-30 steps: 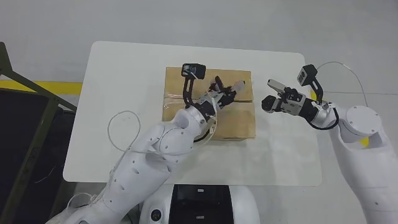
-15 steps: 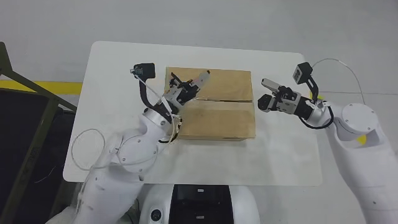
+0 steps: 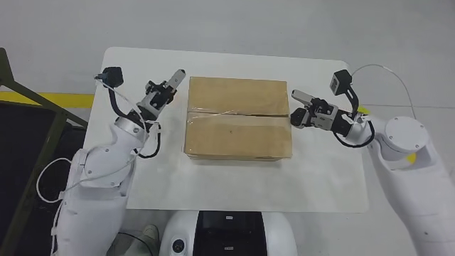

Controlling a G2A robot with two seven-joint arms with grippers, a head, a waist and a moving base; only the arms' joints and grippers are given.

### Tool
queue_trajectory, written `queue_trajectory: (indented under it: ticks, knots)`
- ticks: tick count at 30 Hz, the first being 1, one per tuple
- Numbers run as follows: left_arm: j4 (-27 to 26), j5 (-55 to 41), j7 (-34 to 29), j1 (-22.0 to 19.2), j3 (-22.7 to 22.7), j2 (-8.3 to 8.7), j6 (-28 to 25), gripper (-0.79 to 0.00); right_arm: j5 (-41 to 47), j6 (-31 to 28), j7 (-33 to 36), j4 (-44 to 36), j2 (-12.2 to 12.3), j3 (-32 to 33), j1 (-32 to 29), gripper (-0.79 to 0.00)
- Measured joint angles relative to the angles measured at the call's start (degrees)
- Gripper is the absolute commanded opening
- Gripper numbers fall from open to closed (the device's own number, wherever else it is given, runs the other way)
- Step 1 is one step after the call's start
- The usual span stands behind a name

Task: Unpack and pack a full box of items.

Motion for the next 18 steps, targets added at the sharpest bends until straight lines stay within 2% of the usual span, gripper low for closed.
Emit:
queue_trajectory:
  ticks: [12, 18]
  knots:
    - [12.23, -9.21, -1.79, -5.12, -11.03, 0.92, -6.49, 0.0, -1.37, 3.07, -2.36, -1.91, -0.16, -1.77, 1.22, 0.0]
    - [18.64, -10.5, -3.79, -9.5, -13.74, 1.61, -8.27, 0.0, -2.01, 4.59, -3.64, -3.13, -0.28, -2.69, 2.12, 0.0]
